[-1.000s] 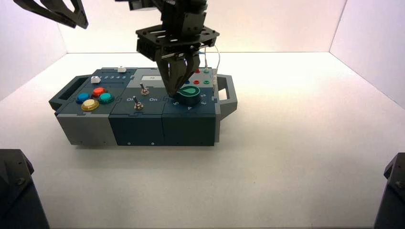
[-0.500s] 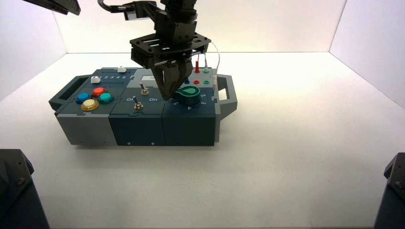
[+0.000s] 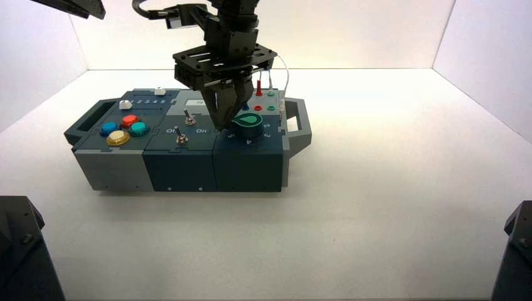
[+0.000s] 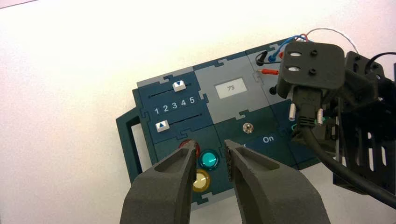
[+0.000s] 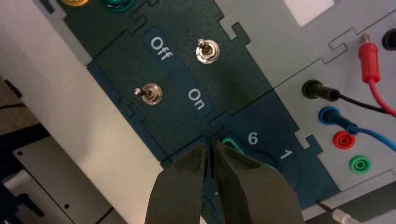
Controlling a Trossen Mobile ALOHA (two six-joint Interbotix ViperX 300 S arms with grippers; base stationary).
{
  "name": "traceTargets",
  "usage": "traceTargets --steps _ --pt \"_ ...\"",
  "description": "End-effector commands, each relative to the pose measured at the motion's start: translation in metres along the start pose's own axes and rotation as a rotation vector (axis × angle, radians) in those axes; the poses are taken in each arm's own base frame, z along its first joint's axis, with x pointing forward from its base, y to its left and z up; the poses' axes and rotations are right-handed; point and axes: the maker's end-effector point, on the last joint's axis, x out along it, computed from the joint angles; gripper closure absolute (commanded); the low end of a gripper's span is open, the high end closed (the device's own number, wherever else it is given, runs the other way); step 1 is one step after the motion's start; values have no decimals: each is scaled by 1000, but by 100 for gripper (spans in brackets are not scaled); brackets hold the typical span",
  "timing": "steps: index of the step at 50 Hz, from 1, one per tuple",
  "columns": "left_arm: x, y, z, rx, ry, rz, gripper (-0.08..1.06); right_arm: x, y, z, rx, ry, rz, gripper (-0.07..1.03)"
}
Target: Turn the knob to position 6.
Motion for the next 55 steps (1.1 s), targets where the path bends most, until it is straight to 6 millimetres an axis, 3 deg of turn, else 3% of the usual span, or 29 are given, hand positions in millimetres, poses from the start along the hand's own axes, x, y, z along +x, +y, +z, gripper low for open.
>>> traceTargets --steps 1,20,38,55 --pt "-3 2 7 -6 -23 8 62 -12 -2 15 2 -45 -2 93" --pt "-2 2 6 -5 -21 8 62 -14 -19 19 29 -54 -17 93" --pt "-3 2 8 -5 -29 7 62 -17 -19 22 25 -55 -17 93" --pt "-2 2 8 -4 -29 8 62 -36 -24 31 22 -89 -30 93"
